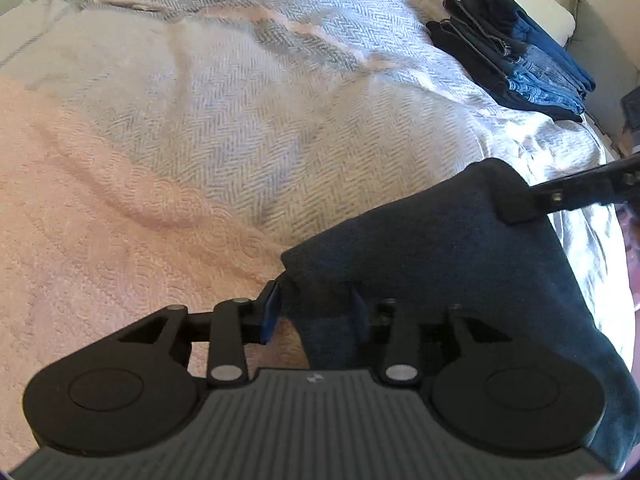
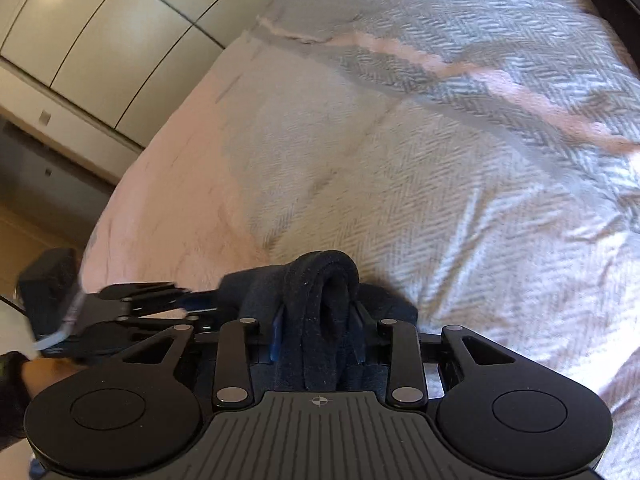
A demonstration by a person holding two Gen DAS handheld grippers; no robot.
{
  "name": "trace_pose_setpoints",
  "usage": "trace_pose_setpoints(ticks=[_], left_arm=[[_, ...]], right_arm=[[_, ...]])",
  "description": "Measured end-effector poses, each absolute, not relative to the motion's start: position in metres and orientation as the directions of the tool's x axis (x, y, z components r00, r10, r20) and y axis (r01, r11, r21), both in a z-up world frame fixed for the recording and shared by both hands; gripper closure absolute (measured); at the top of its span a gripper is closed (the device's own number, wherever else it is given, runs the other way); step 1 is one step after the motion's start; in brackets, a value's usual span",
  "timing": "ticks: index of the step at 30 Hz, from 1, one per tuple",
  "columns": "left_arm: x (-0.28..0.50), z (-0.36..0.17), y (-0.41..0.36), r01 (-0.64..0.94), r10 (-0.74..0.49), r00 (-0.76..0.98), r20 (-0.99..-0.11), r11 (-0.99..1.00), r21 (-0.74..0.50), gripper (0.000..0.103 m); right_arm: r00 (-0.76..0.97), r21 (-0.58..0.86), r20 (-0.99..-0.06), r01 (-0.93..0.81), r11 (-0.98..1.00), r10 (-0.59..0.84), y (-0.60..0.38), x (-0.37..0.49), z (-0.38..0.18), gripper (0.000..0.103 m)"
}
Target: Fold clothes
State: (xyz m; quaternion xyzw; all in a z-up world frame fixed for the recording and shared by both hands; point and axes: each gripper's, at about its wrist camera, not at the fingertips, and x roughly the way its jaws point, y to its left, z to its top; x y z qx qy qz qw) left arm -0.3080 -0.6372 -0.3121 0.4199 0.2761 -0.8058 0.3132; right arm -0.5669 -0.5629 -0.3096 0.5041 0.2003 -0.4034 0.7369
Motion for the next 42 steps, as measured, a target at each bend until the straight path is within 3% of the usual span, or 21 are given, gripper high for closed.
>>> trace_pose_setpoints(ticks=[1, 2, 4, 7, 13, 17, 21, 24, 25, 28, 34, 42], left_arm=[[-0.302, -0.305, -0.629, 0.727, -0.276, -0.446, -0.851, -0.667, -0.165, 0.064], [-0.296, -0.298, -0.621, 0.717, -0.280, -0.441, -0.853, -0.682, -0.146, 0.064], [-0.284, -0.284, -0.604, 0.695, -0.289, -0.431, -0.855, -0.711, -0.110, 0.070], [-0.266, -0.264, -0.578, 0.658, -0.302, -0.416, -0.858, -0.751, -0.055, 0.069], [-0.240, -0.238, -0.531, 0.582, -0.314, -0.402, -0.860, -0.813, 0.025, 0.069], [-0.236, -0.244, -0.503, 0.539, -0.301, -0.412, -0.860, -0.842, 0.036, 0.069], [-0.232, -0.249, -0.475, 0.494, -0.286, -0.422, -0.860, -0.868, 0.047, 0.069], [-0.230, -0.253, -0.454, 0.459, -0.275, -0.428, -0.861, -0.887, 0.056, 0.070], [-0.229, -0.255, -0.447, 0.447, -0.272, -0.430, -0.861, -0.893, 0.058, 0.069], [-0.215, -0.243, -0.429, 0.420, -0.320, -0.447, -0.836, -0.900, 0.120, 0.065], [-0.215, -0.241, -0.398, 0.285, -0.373, -0.499, -0.782, -0.923, 0.258, 0.057], [-0.245, -0.301, -0.364, 0.021, -0.284, -0.475, -0.833, -0.950, 0.311, 0.055]], right_arm=[[0.587, 0.575, -0.705, 0.802, 0.165, -0.397, -0.561, -0.568, -0.307, 0.057], [0.577, 0.559, -0.710, 0.811, 0.175, -0.404, -0.556, -0.567, -0.300, 0.054], [0.557, 0.527, -0.712, 0.826, 0.200, -0.428, -0.539, -0.563, -0.280, 0.053], [0.572, 0.524, -0.689, 0.817, 0.239, -0.446, -0.501, -0.552, -0.250, 0.053], [0.682, 0.594, -0.673, 0.730, 0.340, -0.288, -0.421, -0.501, -0.256, 0.053], [0.575, 0.465, -0.769, 0.804, 0.372, -0.281, -0.381, -0.489, -0.289, 0.053], [0.500, 0.397, -0.804, 0.854, 0.335, -0.321, -0.364, -0.500, -0.292, 0.053], [0.430, 0.312, -0.821, 0.889, 0.336, -0.375, -0.340, -0.491, -0.263, 0.052], [0.405, 0.278, -0.826, 0.898, 0.341, -0.392, -0.329, -0.486, -0.253, 0.047], [0.416, 0.334, -0.809, 0.907, 0.257, -0.416, -0.295, -0.474, -0.243, 0.026], [0.501, 0.656, -0.715, 0.722, -0.220, -0.487, -0.252, -0.489, -0.284, 0.026], [0.374, 0.794, -0.591, 0.423, -0.436, -0.714, -0.241, -0.499, -0.354, 0.026]])
